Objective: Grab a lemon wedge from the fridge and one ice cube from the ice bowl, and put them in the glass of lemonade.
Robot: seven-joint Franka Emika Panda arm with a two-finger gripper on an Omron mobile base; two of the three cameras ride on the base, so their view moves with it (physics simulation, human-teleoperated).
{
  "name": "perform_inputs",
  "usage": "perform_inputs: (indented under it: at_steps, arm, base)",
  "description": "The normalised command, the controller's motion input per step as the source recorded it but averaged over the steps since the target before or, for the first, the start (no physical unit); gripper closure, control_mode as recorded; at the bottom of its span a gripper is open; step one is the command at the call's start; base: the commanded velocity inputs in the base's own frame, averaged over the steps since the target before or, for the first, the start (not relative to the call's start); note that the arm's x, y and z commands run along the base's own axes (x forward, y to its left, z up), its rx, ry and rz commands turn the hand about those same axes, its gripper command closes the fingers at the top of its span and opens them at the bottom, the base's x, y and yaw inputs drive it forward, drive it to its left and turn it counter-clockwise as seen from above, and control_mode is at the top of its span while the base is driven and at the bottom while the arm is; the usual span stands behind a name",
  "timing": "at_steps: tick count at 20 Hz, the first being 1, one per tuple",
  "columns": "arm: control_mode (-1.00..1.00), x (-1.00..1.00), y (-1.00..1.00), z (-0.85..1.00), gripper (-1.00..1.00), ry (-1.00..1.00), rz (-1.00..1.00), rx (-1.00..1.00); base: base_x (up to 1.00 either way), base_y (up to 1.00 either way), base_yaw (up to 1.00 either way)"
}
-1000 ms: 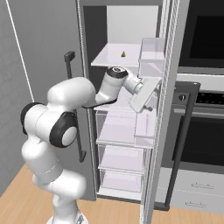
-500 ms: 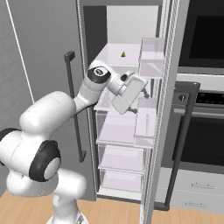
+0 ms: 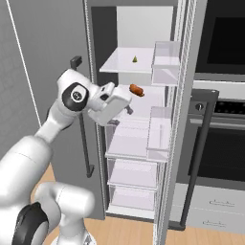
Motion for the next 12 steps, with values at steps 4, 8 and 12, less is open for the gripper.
perform_inputs:
  at_steps: [4,8,12]
  arm:
    - [-1.00,0.00,0.67,-0.07,-1.00,-0.41,0.05,0.50]
    - [-1.00,0.00,0.49,-0.15,-1.00,-0.43,0.02,0.64]
    - [-1.00,-0.38,0.06,0.78,-1.00,-0.14,0.02,0.22]
  base:
    - [0.00,0.00,0.00]
    - [0.00,0.00,0.00]
    - [0.00,0.00,0.00]
